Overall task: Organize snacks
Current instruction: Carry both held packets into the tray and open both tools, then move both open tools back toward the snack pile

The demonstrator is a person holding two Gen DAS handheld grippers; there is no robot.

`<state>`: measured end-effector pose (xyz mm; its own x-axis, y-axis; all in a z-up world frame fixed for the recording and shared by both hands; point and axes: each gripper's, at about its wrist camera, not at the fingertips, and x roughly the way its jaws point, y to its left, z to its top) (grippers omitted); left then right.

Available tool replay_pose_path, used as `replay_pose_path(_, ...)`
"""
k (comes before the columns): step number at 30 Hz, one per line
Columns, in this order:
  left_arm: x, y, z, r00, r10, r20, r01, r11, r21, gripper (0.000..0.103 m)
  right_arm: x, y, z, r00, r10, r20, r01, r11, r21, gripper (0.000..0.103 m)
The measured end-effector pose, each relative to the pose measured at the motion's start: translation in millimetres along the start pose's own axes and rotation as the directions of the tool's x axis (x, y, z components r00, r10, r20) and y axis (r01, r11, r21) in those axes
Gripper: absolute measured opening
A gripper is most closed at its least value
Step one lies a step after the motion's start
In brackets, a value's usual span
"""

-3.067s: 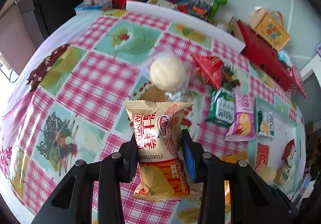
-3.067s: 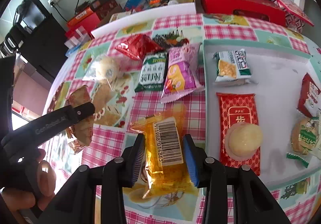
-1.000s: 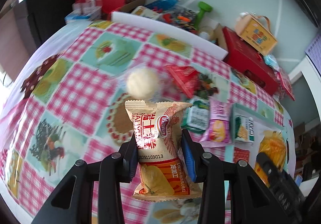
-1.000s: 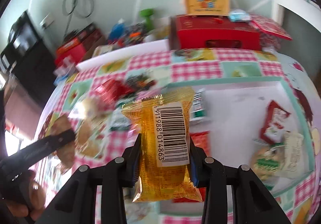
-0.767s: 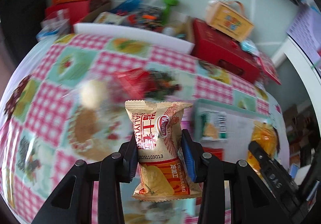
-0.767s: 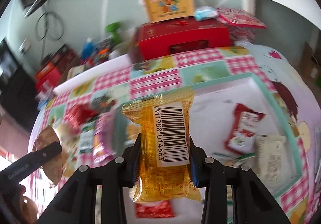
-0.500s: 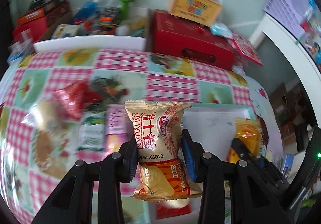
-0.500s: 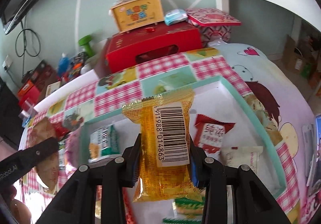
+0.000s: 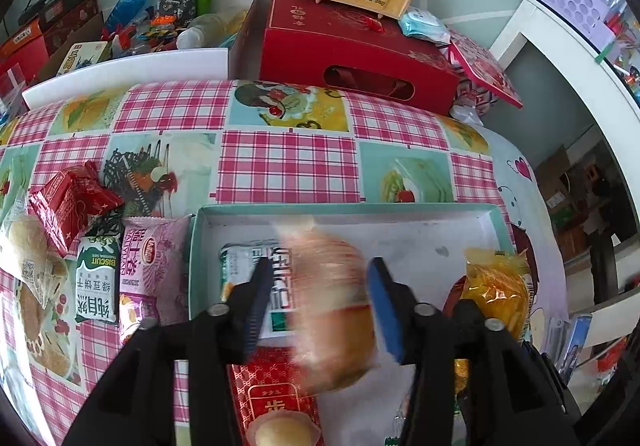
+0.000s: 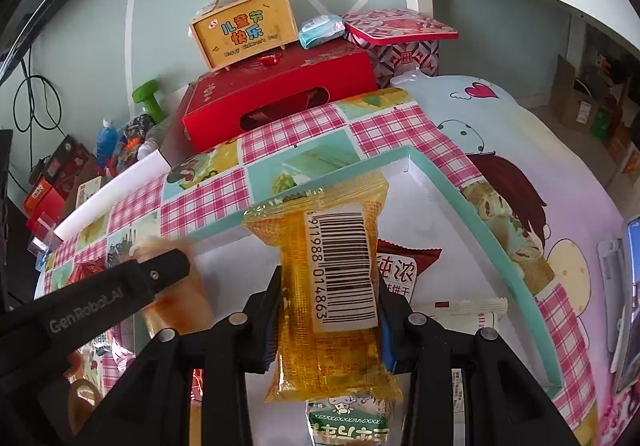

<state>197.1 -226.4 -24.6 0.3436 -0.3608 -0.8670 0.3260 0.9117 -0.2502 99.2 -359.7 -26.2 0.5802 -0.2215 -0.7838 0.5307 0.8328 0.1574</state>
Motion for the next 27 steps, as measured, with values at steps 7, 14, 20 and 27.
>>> replay_pose_path(7,-8.5,6.1,-1.3,0.999,0.04,0.01,-0.04,0.999,-0.014,0.07,1.6,2.0,-0.9,1.0,0.001,-0.015,-0.001,1.0,-0.01,0.042)
replay_pose_path(14,-22.0,29.7,0.3,0.988,0.147,0.049,-0.144,0.987,-0.066,0.084,1.9,5.7,0.2,1.0,-0.002,-0.023,0.001,1.0,-0.026,0.067)
replay_pose_path(20,-21.7,48.8,-5.3,0.979,0.198,0.044,-0.192,0.976,-0.105,0.093,2.5,7.2,-0.3,0.999,-0.009,-0.031,0.008,0.999,-0.036,0.085)
replay_pose_path(27,-22.9,62.0,-9.6,0.963,0.261,0.058,-0.253,0.96,-0.12,0.1,-0.5,7.9,0.6,1.0,-0.003,-0.011,0.003,0.999,-0.038,0.103)
